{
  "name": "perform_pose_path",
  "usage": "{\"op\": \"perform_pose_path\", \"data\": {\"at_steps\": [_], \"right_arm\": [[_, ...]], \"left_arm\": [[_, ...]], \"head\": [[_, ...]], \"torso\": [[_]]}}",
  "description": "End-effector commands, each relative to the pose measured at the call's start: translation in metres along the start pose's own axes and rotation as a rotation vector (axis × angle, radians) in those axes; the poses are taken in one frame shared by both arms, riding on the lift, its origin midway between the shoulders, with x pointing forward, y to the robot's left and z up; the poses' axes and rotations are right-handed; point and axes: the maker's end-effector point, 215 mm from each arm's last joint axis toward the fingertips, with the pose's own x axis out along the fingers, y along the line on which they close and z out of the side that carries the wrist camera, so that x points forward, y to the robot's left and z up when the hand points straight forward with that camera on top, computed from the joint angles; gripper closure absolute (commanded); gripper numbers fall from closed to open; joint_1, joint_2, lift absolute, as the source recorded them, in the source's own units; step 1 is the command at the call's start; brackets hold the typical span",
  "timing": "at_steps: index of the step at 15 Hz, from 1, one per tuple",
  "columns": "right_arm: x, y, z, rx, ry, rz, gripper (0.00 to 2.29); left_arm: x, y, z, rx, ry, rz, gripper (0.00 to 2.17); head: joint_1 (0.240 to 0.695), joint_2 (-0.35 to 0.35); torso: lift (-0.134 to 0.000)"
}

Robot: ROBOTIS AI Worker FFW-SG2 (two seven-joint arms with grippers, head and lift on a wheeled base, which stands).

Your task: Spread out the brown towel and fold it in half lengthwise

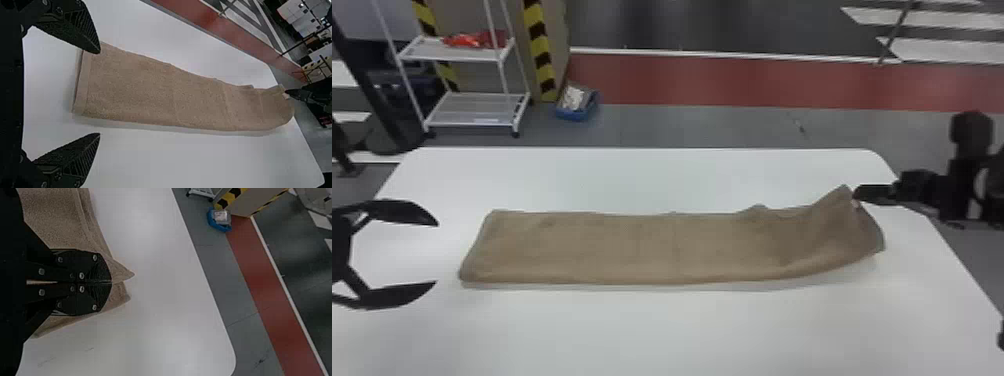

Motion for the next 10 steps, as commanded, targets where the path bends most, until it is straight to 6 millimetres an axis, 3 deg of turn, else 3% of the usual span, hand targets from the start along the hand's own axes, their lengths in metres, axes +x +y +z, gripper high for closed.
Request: {"op": "perform_pose_path", "data": {"at_steps": [1, 2, 4, 6, 8, 10], "right_arm": [[-0.007, -0.005, 0.023, -0.024, -0.102, 0.022, 1.15], [-0.006, -0.009, 0.023, -0.03, -0.096, 0.007, 1.15], [0.013, -0.029, -0.001, -0.069, -0.017, -0.075, 1.15], [0.028, -0.041, -0.011, -0.139, 0.018, -0.141, 1.15], [0.03, -0.042, -0.011, -0.132, 0.013, -0.132, 1.15], [0.016, -0.021, 0.012, -0.111, -0.077, -0.051, 1.15]], "left_arm": [[-0.002, 0.0, -0.001, -0.002, 0.001, 0.002, 0.16], [-0.002, -0.001, -0.001, 0.002, 0.0, 0.003, 0.16], [-0.002, -0.001, -0.001, 0.005, -0.001, 0.003, 0.16], [-0.001, 0.0, 0.001, 0.005, -0.004, 0.005, 0.16], [-0.001, 0.0, 0.001, 0.006, -0.006, 0.006, 0.16], [-0.004, 0.001, 0.0, 0.005, -0.004, 0.009, 0.16]], "head": [[0.695, -0.06], [0.695, -0.063], [0.695, -0.071], [0.695, -0.082], [0.695, -0.088], [0.695, -0.089]], "torso": [[-0.124], [-0.124], [-0.124], [-0.124], [-0.124], [-0.124]]}}
